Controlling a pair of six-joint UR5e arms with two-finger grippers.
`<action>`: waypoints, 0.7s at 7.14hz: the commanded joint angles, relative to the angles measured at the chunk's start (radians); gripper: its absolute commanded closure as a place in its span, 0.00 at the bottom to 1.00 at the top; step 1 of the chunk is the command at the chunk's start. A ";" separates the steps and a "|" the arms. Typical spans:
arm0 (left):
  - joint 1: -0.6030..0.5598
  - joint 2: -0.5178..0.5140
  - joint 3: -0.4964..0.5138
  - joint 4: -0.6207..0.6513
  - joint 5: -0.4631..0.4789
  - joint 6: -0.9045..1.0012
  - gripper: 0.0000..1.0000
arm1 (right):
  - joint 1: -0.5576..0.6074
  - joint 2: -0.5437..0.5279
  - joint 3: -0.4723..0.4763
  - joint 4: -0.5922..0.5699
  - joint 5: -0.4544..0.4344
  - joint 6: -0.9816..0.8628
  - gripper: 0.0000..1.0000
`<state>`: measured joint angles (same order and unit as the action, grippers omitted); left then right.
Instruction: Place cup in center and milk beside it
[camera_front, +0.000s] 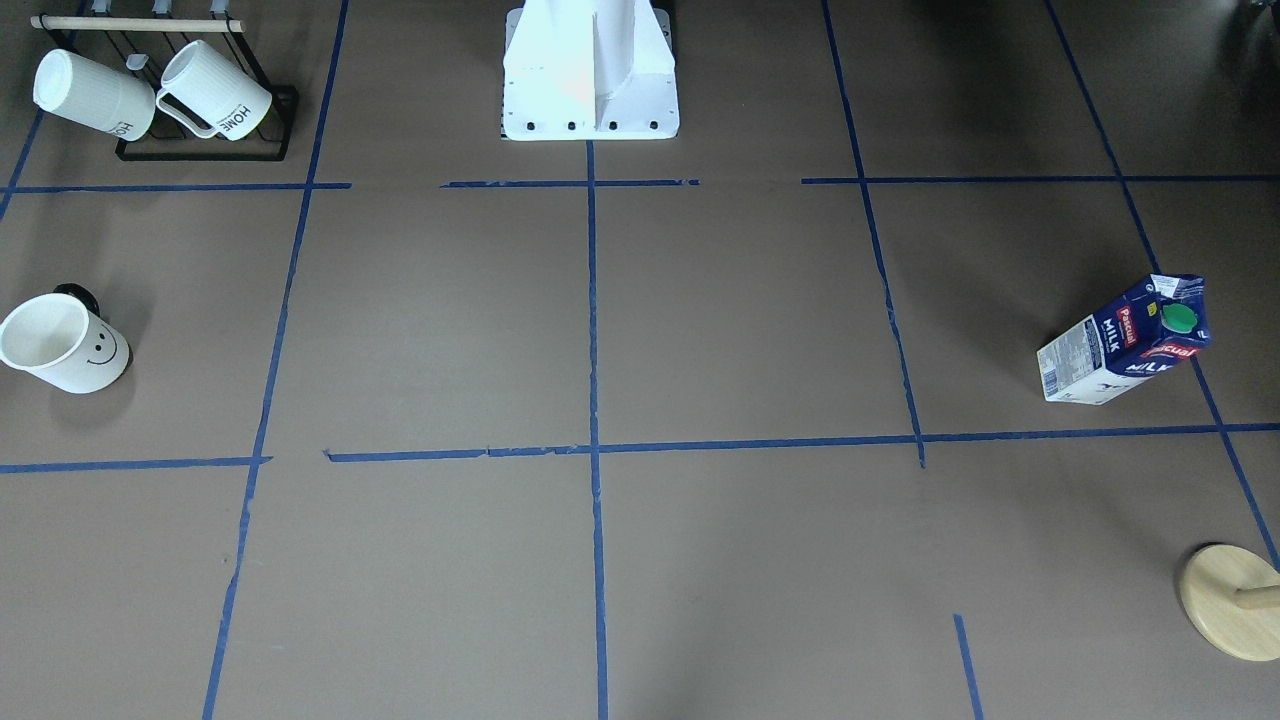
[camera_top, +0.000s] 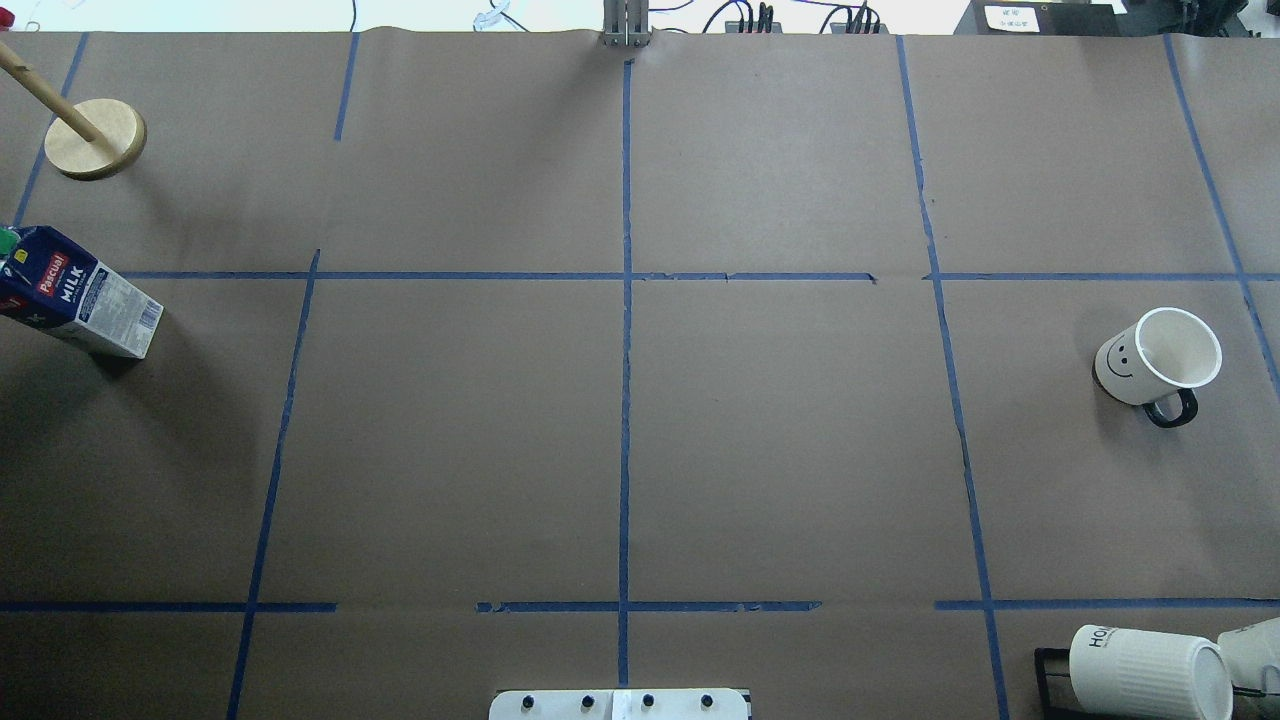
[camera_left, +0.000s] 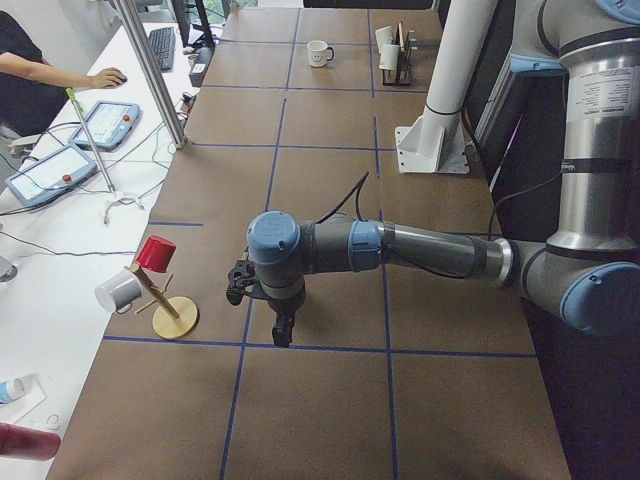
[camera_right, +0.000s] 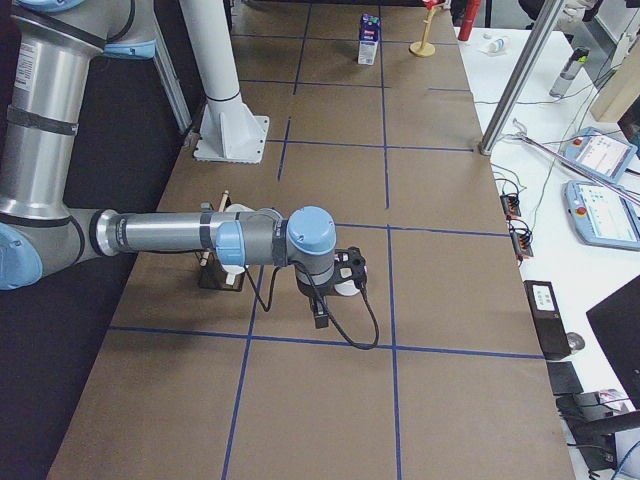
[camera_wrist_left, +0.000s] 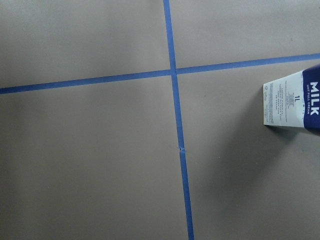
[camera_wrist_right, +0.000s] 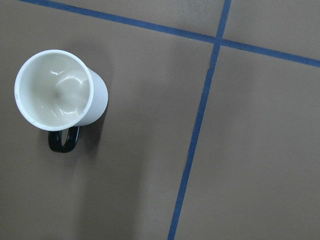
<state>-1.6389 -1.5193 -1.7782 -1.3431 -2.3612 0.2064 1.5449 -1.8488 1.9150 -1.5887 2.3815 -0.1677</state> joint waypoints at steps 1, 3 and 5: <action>0.004 0.016 -0.047 0.002 0.002 -0.001 0.00 | 0.001 -0.001 0.001 -0.025 0.001 -0.001 0.00; 0.004 0.068 -0.087 0.001 0.003 -0.010 0.00 | 0.001 -0.007 -0.001 -0.022 0.001 -0.003 0.00; 0.005 0.076 -0.069 -0.002 -0.003 -0.005 0.00 | 0.000 -0.021 -0.005 -0.014 0.014 -0.006 0.00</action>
<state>-1.6342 -1.4513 -1.8535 -1.3452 -2.3616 0.2003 1.5459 -1.8631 1.9133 -1.6058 2.3897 -0.1715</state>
